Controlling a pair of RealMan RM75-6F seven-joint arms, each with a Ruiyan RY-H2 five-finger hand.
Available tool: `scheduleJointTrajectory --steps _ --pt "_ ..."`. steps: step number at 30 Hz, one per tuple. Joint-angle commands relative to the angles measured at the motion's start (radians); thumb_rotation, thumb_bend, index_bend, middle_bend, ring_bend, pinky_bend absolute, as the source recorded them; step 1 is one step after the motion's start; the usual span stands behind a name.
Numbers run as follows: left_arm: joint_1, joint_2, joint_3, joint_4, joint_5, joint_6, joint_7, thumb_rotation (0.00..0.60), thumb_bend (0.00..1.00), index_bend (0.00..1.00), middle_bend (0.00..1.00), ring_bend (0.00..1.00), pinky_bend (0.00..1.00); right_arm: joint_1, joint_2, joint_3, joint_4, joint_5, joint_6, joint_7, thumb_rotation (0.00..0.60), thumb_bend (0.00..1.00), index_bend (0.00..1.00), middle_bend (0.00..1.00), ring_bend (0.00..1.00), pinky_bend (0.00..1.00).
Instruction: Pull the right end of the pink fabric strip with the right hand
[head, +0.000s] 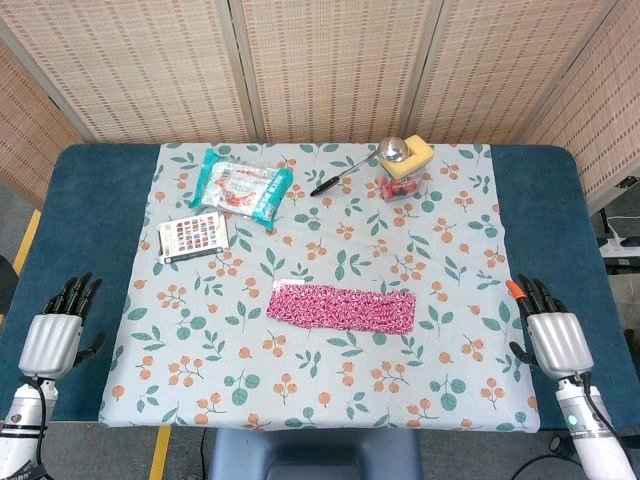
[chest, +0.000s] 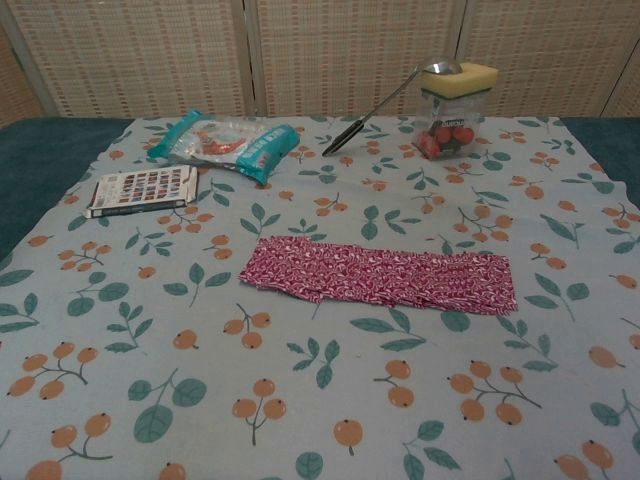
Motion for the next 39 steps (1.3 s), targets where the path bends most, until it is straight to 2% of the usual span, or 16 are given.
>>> scheduleJointTrajectory --steps 1,6,8,9,11,12,15,16,21,25,31,39 --pt "-0.001 -0.002 0.0 0.0 0.0 -0.001 0.002 0.6 0.31 0.06 0.0 0.05 0.26 0.004 0.005 -0.006 0.0 -0.007 -0.011 0.008 0.6 0.14 0.0 0.0 0.0 0.26" --pt "-0.002 -0.002 0.003 -0.001 0.003 -0.005 0.008 0.6 0.31 0.06 0.0 0.05 0.26 0.023 0.016 -0.029 0.013 -0.055 -0.046 0.044 0.6 0.16 0.0 0.0 0.01 0.26" --pt "-0.002 -0.004 0.002 0.001 0.002 -0.004 0.008 0.6 0.31 0.06 0.0 0.05 0.26 0.032 0.008 -0.036 0.03 -0.076 -0.056 0.048 0.6 0.2 0.0 0.04 0.08 0.26" --pt "-0.003 -0.005 0.0 0.004 0.0 -0.005 0.007 0.6 0.31 0.06 0.0 0.05 0.26 0.039 0.002 -0.039 0.043 -0.086 -0.064 0.052 0.6 0.24 0.0 0.1 0.18 0.28" --pt "-0.004 -0.005 -0.001 0.007 -0.004 -0.011 0.004 0.6 0.31 0.06 0.0 0.05 0.26 0.049 -0.018 -0.039 0.064 -0.095 -0.074 0.057 0.6 0.31 0.0 0.25 0.37 0.4" --pt "-0.005 -0.005 -0.002 0.008 -0.007 -0.014 0.002 0.6 0.31 0.06 0.0 0.05 0.26 0.054 -0.031 -0.04 0.075 -0.096 -0.082 0.062 0.6 0.37 0.0 0.37 0.5 0.51" --pt "-0.006 -0.004 -0.002 0.009 -0.014 -0.022 -0.001 0.6 0.31 0.06 0.0 0.05 0.26 0.079 -0.065 -0.049 0.107 -0.097 -0.135 0.079 0.6 0.53 0.0 0.57 0.73 0.68" --pt "-0.006 -0.002 -0.002 0.007 -0.014 -0.023 -0.001 0.6 0.31 0.06 0.0 0.05 0.26 0.088 -0.071 -0.052 0.111 -0.096 -0.155 0.081 0.6 0.58 0.0 0.61 0.76 0.71" --pt "-0.002 0.001 0.002 -0.002 -0.003 -0.009 0.002 0.6 0.31 0.06 0.0 0.05 0.26 0.142 -0.072 -0.064 0.088 -0.055 -0.285 0.045 0.6 0.73 0.0 0.64 0.79 0.74" --pt "-0.001 0.002 0.001 -0.003 -0.011 -0.016 0.002 0.6 0.31 0.06 0.0 0.05 0.26 0.188 -0.072 -0.055 0.046 0.003 -0.371 -0.033 0.6 0.79 0.0 0.64 0.79 0.74" --pt "0.0 0.005 -0.001 -0.003 -0.014 -0.016 -0.005 0.6 0.31 0.06 0.0 0.05 0.26 0.243 -0.105 -0.035 0.015 0.079 -0.438 -0.114 0.6 0.83 0.0 0.65 0.8 0.74" --pt "0.001 0.007 -0.001 -0.003 -0.01 -0.011 -0.01 0.6 0.31 0.06 0.0 0.05 0.26 0.29 -0.136 -0.021 -0.004 0.164 -0.471 -0.181 0.6 0.84 0.0 0.65 0.8 0.74"
